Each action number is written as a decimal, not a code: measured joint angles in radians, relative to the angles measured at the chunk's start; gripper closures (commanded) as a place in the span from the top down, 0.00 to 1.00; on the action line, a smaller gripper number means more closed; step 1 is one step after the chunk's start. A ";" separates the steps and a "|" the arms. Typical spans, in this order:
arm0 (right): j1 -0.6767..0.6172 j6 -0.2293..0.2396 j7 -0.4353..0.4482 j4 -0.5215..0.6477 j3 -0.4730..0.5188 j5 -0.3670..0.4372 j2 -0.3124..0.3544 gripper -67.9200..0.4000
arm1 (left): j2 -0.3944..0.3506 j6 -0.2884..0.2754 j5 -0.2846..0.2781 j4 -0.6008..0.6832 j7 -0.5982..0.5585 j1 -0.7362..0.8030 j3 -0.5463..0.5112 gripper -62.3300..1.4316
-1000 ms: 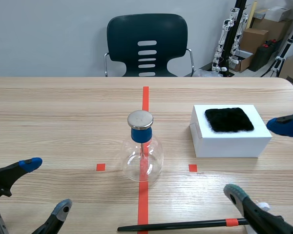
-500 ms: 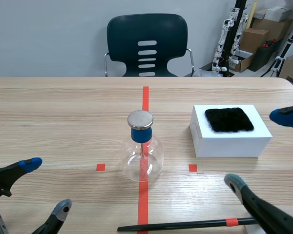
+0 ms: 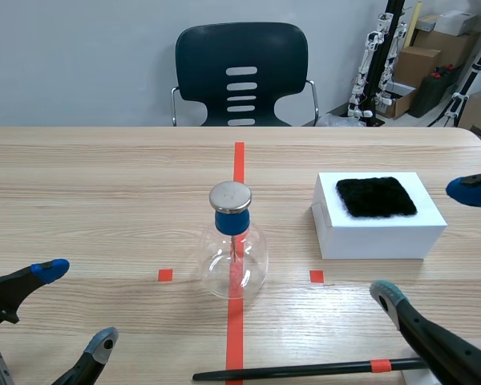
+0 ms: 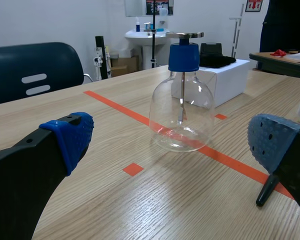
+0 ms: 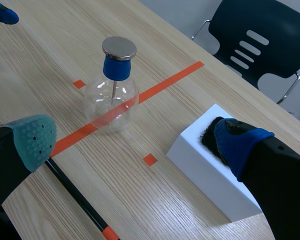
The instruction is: Do the electroscope experiment. return to the home posture
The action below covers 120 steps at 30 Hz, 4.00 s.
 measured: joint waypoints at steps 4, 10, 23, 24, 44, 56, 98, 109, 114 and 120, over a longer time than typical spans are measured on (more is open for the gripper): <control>0.000 0.000 0.000 0.000 0.000 0.000 0.000 1.00 | 0.000 0.003 0.000 0.000 0.000 0.000 0.000 1.00; 0.000 0.000 -0.023 0.000 0.000 0.000 0.000 1.00 | -0.005 0.023 -0.007 0.000 -0.002 0.000 0.000 1.00; 0.000 0.000 -0.022 0.000 0.000 0.000 0.000 1.00 | -0.246 -0.008 -0.259 0.244 0.103 0.180 -0.018 1.00; 0.000 0.000 -0.022 0.000 0.000 0.000 0.000 1.00 | -0.266 -0.013 -0.303 0.285 0.136 0.205 -0.018 1.00; 0.000 0.000 -0.022 0.000 0.000 0.000 0.000 1.00 | -0.474 0.102 -0.648 1.016 0.556 0.542 -0.088 1.00; 0.000 0.000 -0.022 0.000 0.000 0.000 0.000 1.00 | -0.473 0.135 -0.647 1.109 0.637 0.650 -0.149 1.00; 0.000 0.000 -0.022 0.000 0.000 0.000 0.000 1.00 | -0.472 0.183 -0.690 1.100 0.771 0.815 -0.258 1.00; 0.000 0.000 -0.022 0.000 0.000 0.000 0.000 1.00 | -0.472 0.184 -0.694 1.100 0.771 0.815 -0.258 1.00; 0.000 0.000 -0.022 0.000 0.000 0.000 0.000 1.00 | -0.472 0.184 -0.713 1.100 0.771 0.815 -0.258 1.00; 0.000 0.000 -0.022 0.000 0.000 0.000 0.000 1.00 | -0.472 0.184 -0.716 1.100 0.771 0.815 -0.258 1.00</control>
